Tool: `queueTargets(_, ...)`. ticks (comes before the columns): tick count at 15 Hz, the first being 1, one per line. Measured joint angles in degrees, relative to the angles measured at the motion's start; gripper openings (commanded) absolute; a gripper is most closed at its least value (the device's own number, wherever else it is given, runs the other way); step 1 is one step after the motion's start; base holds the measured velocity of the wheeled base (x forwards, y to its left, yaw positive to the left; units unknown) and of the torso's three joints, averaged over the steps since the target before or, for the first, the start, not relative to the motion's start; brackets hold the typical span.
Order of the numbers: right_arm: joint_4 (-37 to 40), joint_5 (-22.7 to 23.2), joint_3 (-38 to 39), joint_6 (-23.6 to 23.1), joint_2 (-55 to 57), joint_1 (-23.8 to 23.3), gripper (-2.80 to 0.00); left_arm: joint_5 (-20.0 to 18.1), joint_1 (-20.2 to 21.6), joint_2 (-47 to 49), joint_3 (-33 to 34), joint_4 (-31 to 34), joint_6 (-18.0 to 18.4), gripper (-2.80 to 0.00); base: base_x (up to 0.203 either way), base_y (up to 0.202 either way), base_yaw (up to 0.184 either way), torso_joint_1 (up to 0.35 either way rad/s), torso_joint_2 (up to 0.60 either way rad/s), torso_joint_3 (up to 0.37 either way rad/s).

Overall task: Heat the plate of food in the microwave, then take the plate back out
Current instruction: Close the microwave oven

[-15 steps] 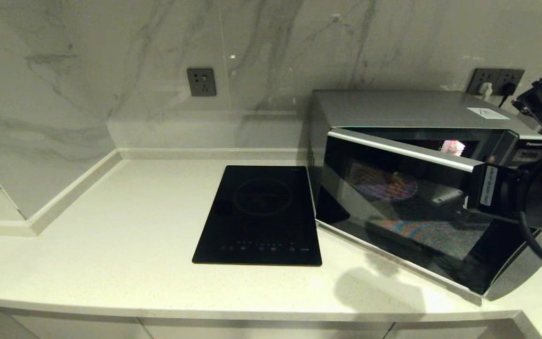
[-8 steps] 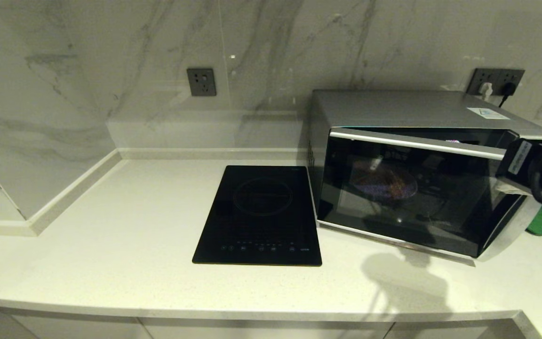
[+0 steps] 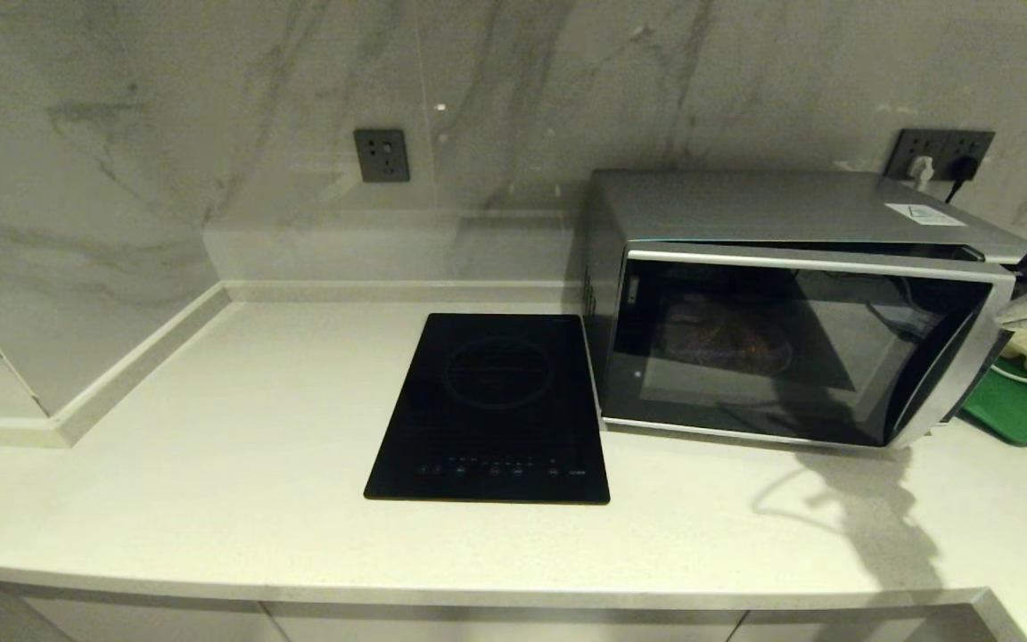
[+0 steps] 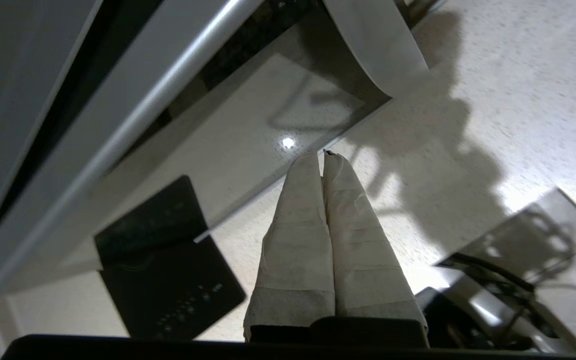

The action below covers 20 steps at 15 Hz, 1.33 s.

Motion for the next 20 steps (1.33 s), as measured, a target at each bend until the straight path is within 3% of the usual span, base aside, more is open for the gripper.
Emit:
queueTargets(3, 0.07, 2.0, -5.45, 0.18, 5.23, -2.53, -2.8, 0.0, 0.0, 0.0, 0.0, 0.02, 0.0, -2.8, 0.0, 0.0, 0.0, 0.0, 0.0, 0.0)
queueTargets(10, 0.02, 1.79, -15.0, 1.64, 13.44, -3.27, -2.8, 0.0, 0.0, 0.0, 0.0, 0.0, -0.01, -2.8, 0.0, 0.0, 0.0, 0.0, 0.0, 0.0)
queueTargets(17, -0.33, -0.25, -19.03, 2.5, 17.45, -3.36, -2.8, 0.01, 0.0, 0.0, 0.0, 0.02, -0.02, -2.8, 0.0, 0.0, 0.0, 0.0, 0.0, 0.0)
queueTargets(20, -4.31, -0.91, -20.06, 3.61, 19.04, -3.47, -2.8, -0.01, 0.0, 0.0, 0.0, 0.0, -0.04, -2.8, 0.0, 0.0, 0.0, 0.0, 0.0, 0.0)
